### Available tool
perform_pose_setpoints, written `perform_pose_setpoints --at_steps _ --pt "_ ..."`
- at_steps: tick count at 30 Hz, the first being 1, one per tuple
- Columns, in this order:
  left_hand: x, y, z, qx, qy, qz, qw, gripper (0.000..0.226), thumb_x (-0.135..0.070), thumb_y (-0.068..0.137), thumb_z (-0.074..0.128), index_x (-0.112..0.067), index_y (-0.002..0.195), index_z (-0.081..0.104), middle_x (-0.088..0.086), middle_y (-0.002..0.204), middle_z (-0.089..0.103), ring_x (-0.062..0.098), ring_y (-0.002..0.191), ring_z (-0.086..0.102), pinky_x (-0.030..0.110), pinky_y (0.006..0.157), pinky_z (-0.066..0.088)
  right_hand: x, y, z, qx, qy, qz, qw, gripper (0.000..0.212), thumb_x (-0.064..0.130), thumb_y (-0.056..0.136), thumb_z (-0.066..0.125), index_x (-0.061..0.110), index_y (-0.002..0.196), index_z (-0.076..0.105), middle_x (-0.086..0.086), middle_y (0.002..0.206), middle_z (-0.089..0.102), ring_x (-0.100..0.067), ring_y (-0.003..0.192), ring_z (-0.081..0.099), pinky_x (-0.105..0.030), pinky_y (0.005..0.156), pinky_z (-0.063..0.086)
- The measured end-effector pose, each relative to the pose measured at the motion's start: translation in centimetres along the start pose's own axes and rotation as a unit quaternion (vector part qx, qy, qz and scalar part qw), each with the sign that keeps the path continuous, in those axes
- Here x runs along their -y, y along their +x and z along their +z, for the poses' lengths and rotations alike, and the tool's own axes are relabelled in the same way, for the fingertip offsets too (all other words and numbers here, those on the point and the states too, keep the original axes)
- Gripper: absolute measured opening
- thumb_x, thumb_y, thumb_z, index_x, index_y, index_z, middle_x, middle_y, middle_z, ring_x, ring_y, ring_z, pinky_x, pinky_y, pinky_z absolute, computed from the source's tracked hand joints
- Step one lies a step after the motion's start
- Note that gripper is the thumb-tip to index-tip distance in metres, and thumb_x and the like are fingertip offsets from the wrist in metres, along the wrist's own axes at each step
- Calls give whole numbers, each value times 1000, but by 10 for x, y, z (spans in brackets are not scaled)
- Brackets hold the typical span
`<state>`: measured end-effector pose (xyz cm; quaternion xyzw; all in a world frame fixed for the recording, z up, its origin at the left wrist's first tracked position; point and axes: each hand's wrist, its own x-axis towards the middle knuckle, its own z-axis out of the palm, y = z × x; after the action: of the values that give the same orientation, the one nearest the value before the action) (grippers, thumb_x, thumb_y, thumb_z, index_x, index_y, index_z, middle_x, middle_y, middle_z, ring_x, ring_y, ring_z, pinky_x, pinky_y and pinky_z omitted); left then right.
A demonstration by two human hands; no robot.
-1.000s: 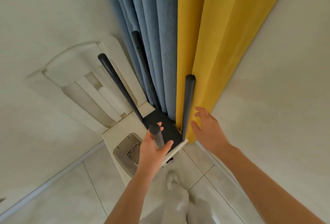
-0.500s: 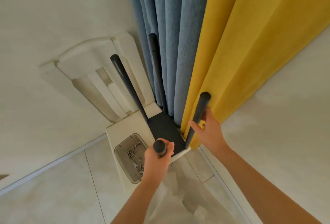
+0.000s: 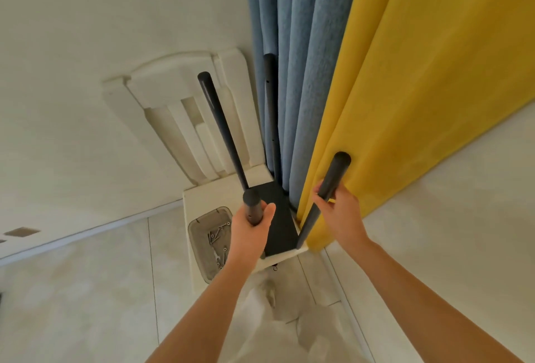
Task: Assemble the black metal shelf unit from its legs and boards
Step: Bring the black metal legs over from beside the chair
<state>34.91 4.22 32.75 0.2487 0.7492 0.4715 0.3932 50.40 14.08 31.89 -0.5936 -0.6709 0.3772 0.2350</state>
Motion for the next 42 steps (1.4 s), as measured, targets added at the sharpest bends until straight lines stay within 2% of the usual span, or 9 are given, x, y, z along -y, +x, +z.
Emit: perform_pose_setpoints --at_steps 4,8,10,14,21,26,30,36,42 --pt "-16 13 -6 -20 7 7 1000 21 -35 94 66 -17 84 62 1 72 61 1 58 57 14 58 45 19 7 0 7 43 -21 999 26 23 93 66 11 115 61 6 96 65 -9 90 64 -8 73 46" --pt "-37 25 -24 -55 -9 30 998 26 -36 93 68 -13 83 62 1 71 61 -4 51 56 9 49 45 48 9 -2 15 53 -54 997 32 24 93 65 12 122 57 -2 110 69 -15 103 65 -20 85 49" --pt "-48 24 -33 -73 -19 56 996 29 -38 92 69 -13 81 61 0 68 62 -2 51 56 8 49 45 61 6 -9 8 62 -76 995 35 24 92 66 15 124 56 0 112 69 -11 102 64 -21 87 51" --pt "-64 2 -47 -89 -42 107 989 32 -45 89 70 -17 78 59 -9 59 60 1 51 55 9 53 49 83 -13 -33 8 113 -115 987 28 22 92 67 25 116 54 10 104 70 10 89 62 -5 75 48" --pt "-84 -58 -58 -107 -37 141 983 46 -68 74 65 -22 75 56 -5 56 53 9 52 53 19 52 52 99 -66 -66 29 187 -136 972 32 24 93 63 23 123 53 3 100 66 -7 95 67 -20 84 56" --pt "-89 -104 -56 -140 -63 179 972 33 -52 85 68 -21 78 58 7 63 57 13 55 59 17 58 54 103 -96 -85 39 209 -146 966 30 19 94 63 18 122 52 2 96 63 -7 86 65 -22 81 57" --pt "-89 -145 -59 -167 -101 215 957 25 -35 94 68 -25 73 58 -1 54 58 12 48 58 17 53 51 104 -124 -96 65 235 -172 954 25 16 93 63 26 114 52 7 86 60 -7 79 62 -17 73 53" --pt "-88 -203 -76 -248 -126 228 933 22 -34 94 67 -22 78 58 -4 50 52 11 41 52 17 48 49 120 -162 -100 100 254 -222 936 22 19 94 63 32 108 53 5 84 59 -10 79 62 -14 73 52" --pt "-69 -235 -112 -307 -140 214 917 27 -30 94 69 -39 69 62 -4 50 50 11 41 49 21 46 48 143 -191 -74 157 246 -255 922 25 17 94 63 36 104 51 5 87 60 -8 79 62 -15 76 52"
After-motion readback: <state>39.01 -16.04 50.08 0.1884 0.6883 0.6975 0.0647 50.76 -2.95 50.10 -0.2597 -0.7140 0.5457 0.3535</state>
